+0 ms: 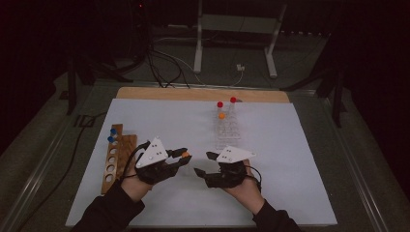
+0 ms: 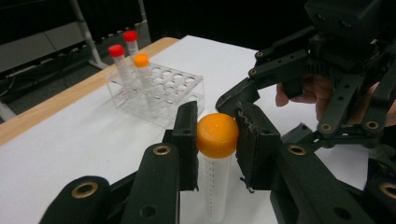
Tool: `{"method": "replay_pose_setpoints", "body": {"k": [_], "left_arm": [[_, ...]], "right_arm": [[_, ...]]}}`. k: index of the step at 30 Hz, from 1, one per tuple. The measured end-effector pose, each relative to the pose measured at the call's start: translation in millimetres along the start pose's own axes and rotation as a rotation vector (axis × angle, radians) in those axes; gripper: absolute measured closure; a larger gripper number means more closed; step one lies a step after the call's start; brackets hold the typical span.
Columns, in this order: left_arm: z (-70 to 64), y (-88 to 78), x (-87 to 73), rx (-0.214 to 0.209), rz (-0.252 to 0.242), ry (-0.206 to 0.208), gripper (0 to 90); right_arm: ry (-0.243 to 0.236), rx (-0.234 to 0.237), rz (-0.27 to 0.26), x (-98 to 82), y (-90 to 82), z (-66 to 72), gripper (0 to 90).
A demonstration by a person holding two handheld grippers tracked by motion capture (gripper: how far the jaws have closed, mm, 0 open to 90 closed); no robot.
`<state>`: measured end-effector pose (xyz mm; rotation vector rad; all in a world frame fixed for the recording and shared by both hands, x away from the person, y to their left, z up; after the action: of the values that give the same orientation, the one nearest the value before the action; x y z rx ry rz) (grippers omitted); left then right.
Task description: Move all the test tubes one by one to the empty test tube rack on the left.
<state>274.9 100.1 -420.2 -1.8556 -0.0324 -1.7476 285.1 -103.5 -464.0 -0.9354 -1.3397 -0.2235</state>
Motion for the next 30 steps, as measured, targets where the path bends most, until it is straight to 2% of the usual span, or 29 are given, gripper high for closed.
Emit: {"method": "replay_pose_setpoints", "body": {"k": [5, 7, 11, 12, 15, 17, 25, 30], "left_arm": [[6.7, -12.5, 2.1, 0.027, 0.000, -0.011, 72.0], [9.4, -18.3, 2.5, 0.039, 0.003, -0.011, 72.0], [16.8, -33.2, 2.5, 0.080, -0.001, -0.017, 72.0], [19.1, -37.6, 2.5, 0.089, -0.002, -0.021, 72.0], [26.1, -51.1, 2.3, 0.120, -0.012, -0.035, 72.0], [30.6, -59.6, 1.8, 0.143, -0.012, -0.039, 72.0], [45.7, -87.7, 0.1, 0.222, -0.025, -0.057, 72.0], [53.2, -98.8, -8.1, 0.267, -0.004, -0.071, 72.0]], "right_arm": [[0.010, -0.007, -0.017, 1.4, -1.0, -1.3, 15.0], [0.017, -0.006, -0.020, 1.8, -1.1, -1.3, 12.9], [0.018, 0.002, -0.022, 2.4, -2.2, -1.5, 2.7], [0.019, 0.015, -0.024, 2.5, -2.8, -1.7, 2.0], [0.018, 0.006, -0.028, 3.1, -3.9, -2.7, 1.9], [0.022, 0.022, -0.039, 3.4, -5.1, -3.2, 0.0], [0.015, 0.024, -0.046, 4.5, -6.3, -3.1, 0.0], [0.011, 0.022, -0.053, 4.8, -7.1, -2.7, 0.0]]}}
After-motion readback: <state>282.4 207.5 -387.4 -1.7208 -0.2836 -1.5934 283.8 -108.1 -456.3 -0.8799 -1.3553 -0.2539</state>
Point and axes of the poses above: each handheld gripper's, and its own axes: y roughly forward along the jaws, x roughly out of its top, z roughly to its left, the point moved 3 cm from there along y, roughly forward along the jaws, and after that the axes turned 9 degrees about -x, right-handed, at the moved point
